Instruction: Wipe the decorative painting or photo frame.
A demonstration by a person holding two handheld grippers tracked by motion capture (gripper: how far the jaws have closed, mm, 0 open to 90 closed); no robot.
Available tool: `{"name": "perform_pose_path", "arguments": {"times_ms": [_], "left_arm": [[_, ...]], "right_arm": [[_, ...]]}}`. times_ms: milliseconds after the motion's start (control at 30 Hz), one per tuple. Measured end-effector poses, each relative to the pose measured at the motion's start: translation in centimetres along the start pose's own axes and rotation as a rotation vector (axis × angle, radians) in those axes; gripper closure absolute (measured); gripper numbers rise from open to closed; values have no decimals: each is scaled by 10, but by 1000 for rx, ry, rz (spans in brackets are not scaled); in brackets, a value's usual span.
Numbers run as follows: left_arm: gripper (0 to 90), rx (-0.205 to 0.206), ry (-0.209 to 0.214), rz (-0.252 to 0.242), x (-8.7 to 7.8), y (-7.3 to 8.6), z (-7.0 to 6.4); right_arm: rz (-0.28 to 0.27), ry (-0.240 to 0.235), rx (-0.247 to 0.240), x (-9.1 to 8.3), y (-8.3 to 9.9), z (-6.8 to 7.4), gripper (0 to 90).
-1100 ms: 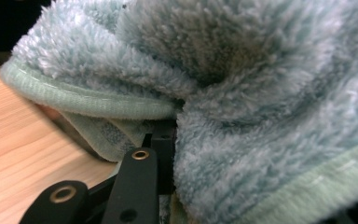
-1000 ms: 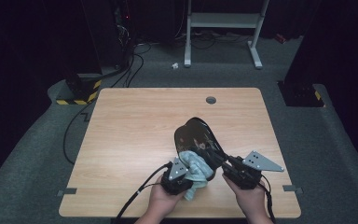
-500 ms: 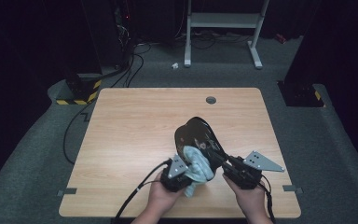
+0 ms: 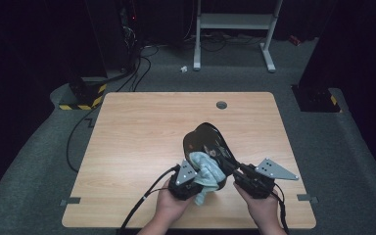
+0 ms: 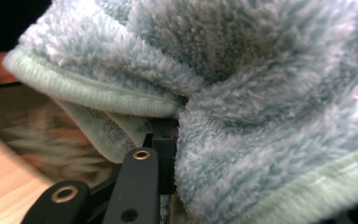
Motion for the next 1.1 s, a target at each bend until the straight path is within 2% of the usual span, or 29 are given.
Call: {"name": "perform_pose_path", "arguments": {"times_ms": [67,133,167,200,300,433,533,567,667,700,767,833,900,1000,1100], "left_arm": [[689,23,26,8,1,2,-13],[689,32,41,11,2,3,-20],[689,23,54,13,3,3,-23],[689,11,64,13,2,3,-25],[689,11,61,13,2,2,-24],[689,-2,25,14,3,4,-8],[689,-48,-16,20,3,8,14],[689,-75,-38,21,3,10,25],[690,-104,-105,36,3,15,49],[690,-111,-126,46,3,18,56],[692,-125,-132,59,4,21,61],[696,-111,-125,67,5,23,56],[696,-100,-100,71,6,24,45],[696,-70,-33,84,8,25,17],[695,1,31,106,11,29,-15]], "right_arm": [[0,-1,0,0,0,0,775],[-1,-2,-1,0,0,0,775],[-1,-2,-1,0,0,0,776],[-1,-3,-1,0,0,0,775],[-1,-4,-2,0,0,0,776],[0,-3,-2,0,0,0,775],[0,-2,-1,0,0,0,775],[-1,-2,-1,0,0,0,775],[-2,0,0,0,0,0,775],[-2,0,-1,0,0,0,775],[-2,1,-2,0,0,0,775],[-2,1,-3,0,0,0,775],[-2,0,-1,0,0,0,775],[-3,0,-1,0,0,0,775],[-3,0,-1,0,0,1,775]]}}
Point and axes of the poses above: each handheld gripper's, and its own axes: x roughly forward along the jaws, y roughly out of its underside, z roughly to its left, the point moved 8 cm from there along x, roughly forward along the jaws, and after that the axes turned 4 degrees about -x, right-handed, at the moved point
